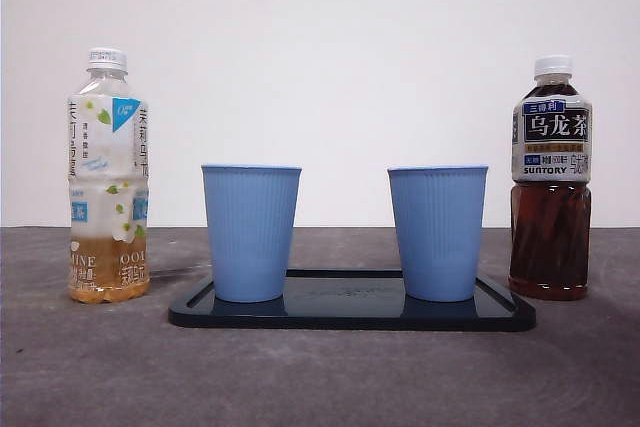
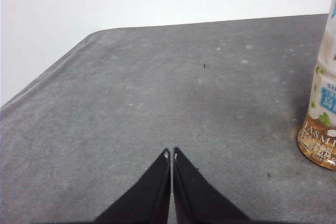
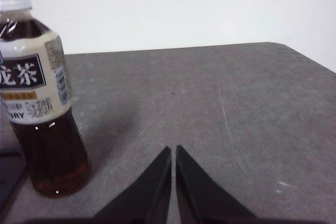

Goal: Pour the drink into the cup

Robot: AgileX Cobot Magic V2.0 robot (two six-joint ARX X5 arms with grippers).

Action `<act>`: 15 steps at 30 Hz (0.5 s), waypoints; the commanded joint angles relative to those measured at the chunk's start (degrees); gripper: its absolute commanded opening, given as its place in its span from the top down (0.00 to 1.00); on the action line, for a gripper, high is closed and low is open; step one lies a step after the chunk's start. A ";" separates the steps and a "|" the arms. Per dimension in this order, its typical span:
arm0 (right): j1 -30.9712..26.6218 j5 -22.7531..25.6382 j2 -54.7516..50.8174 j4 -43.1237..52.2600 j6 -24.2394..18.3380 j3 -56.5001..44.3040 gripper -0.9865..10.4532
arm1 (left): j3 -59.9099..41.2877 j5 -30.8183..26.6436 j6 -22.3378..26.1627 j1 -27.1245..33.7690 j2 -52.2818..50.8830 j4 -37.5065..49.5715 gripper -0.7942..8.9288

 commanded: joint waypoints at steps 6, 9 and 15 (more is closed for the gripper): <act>-0.09 0.00 -0.09 -4.70 -1.14 -0.26 0.90 | -1.01 -0.22 -0.04 0.11 -0.07 -0.57 0.91; -0.09 0.00 -0.09 -4.68 -1.07 -0.26 0.90 | -1.01 -0.22 -0.02 0.11 -0.07 -0.57 0.91; -0.09 0.00 -0.09 -2.91 -1.07 -0.26 0.90 | -1.01 -0.22 -0.04 0.11 -0.07 -0.55 0.91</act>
